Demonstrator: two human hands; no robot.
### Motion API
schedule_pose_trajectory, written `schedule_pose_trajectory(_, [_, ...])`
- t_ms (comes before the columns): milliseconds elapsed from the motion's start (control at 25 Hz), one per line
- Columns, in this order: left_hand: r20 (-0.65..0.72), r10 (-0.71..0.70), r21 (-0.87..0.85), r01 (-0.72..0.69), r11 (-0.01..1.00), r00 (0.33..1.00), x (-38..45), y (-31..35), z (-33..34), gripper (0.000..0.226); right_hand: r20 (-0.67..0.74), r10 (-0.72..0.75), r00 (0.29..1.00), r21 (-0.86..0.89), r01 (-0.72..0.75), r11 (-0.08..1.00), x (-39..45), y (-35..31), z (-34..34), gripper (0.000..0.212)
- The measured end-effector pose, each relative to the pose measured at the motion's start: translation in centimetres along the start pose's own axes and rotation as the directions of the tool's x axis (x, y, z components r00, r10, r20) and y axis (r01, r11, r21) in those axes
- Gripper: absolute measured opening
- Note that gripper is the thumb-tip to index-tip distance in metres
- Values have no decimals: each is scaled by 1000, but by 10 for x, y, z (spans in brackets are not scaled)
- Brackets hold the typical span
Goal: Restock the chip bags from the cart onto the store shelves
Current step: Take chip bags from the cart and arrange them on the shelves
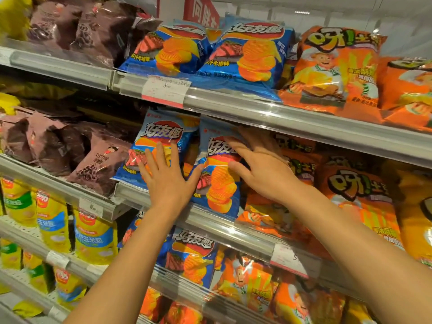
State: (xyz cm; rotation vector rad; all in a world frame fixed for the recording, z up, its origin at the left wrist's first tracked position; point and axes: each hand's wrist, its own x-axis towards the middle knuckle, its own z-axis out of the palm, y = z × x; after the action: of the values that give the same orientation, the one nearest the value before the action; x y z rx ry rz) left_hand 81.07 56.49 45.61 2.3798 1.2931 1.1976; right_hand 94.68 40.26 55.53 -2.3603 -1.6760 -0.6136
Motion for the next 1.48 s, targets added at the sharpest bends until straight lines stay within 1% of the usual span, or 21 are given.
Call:
schedule_pose_trajectory(80, [-5, 19, -42, -19, 999, 1000, 1, -1, 4, 100, 69, 37, 997, -76, -32, 997, 9, 3, 9, 64])
schedule_pose_trajectory(160, [-2, 48, -114, -48, 992, 999, 1, -8, 6, 107, 30, 68, 997, -97, -65, 993, 12, 4, 18, 68])
schedule_pose_trajectory(240, [2, 103, -108, -102, 989, 995, -4, -13, 6, 113, -6, 71, 997, -112, -71, 991, 11, 2, 22, 69])
schedule_pose_trajectory(320, [30, 109, -81, -106, 991, 994, -7, -11, 2, 113, 1, 78, 997, -104, -77, 992, 11, -3, 19, 71])
schedule_pose_trajectory(400, [58, 96, -112, -89, 990, 994, -9, -4, -4, 106, 31, 95, 995, -102, -91, 991, 9, -8, 14, 73])
schedule_pose_trajectory(440, [28, 115, -155, -109, 982, 993, -12, -2, -7, 101, 24, 101, 995, -91, -99, 991, 5, -10, 11, 74])
schedule_pose_trajectory(520, [-144, 176, -285, -211, 935, 974, -28, -7, -11, 84, -100, 78, 992, -26, -81, 996, -13, -14, 9, 72])
schedule_pose_trajectory(600, [-324, 173, -387, -297, 873, 930, -68, -21, -5, 63, -304, -36, 952, 71, 60, 996, -52, -17, 20, 62])
schedule_pose_trajectory(640, [-362, 157, -413, -309, 857, 919, -95, -29, 2, 54, -382, -89, 920, 113, 142, 983, -76, -18, 30, 56])
schedule_pose_trajectory(680, [-349, 149, -431, -299, 851, 925, -125, -39, 12, 47, -418, -115, 901, 154, 195, 969, -103, -18, 43, 50])
schedule_pose_trajectory(720, [-289, 151, -443, -271, 854, 946, -154, -48, 25, 42, -415, -122, 902, 193, 218, 957, -130, -18, 57, 44])
schedule_pose_trajectory(800, [-87, 164, -441, -185, 878, 983, -204, -60, 51, 41, -334, -115, 935, 251, 206, 946, -181, -18, 90, 35])
schedule_pose_trajectory(880, [68, 219, -389, -176, 904, 973, -234, -64, 75, 45, -221, -121, 968, 258, 178, 950, -225, -13, 121, 31])
schedule_pose_trajectory(960, [145, 278, -330, -218, 919, 950, -243, -59, 91, 56, -127, -71, 989, 202, 96, 975, -255, 1, 146, 40])
schedule_pose_trajectory(1000, [150, 280, -293, -228, 929, 948, -241, -55, 96, 63, -86, -17, 996, 152, 30, 988, -267, 11, 155, 48])
schedule_pose_trajectory(1080, [100, 274, -225, -246, 943, 957, -230, -47, 107, 72, -26, 98, 995, 31, -98, 995, -284, 31, 166, 62])
schedule_pose_trajectory(1160, [80, 290, -172, -273, 947, 954, -214, -41, 120, 78, 9, 197, 980, -38, -196, 980, -297, 52, 175, 68])
schedule_pose_trajectory(1240, [80, 276, -115, -266, 957, 958, -202, -39, 137, 84, 30, 247, 968, -111, -243, 964, -302, 69, 190, 72])
schedule_pose_trajectory(1320, [69, 241, -59, -237, 970, 968, -201, -38, 154, 90, 20, 235, 972, -170, -228, 959, -304, 82, 212, 74])
schedule_pose_trajectory(1400, [42, 223, -5, -223, 975, 974, -204, -38, 168, 96, -40, 175, 984, -198, -180, 964, -304, 92, 231, 76])
schedule_pose_trajectory(1480, [39, 218, -2, -218, 976, 975, -203, -40, 170, 98, -114, 127, 985, -239, -151, 959, -305, 96, 242, 76])
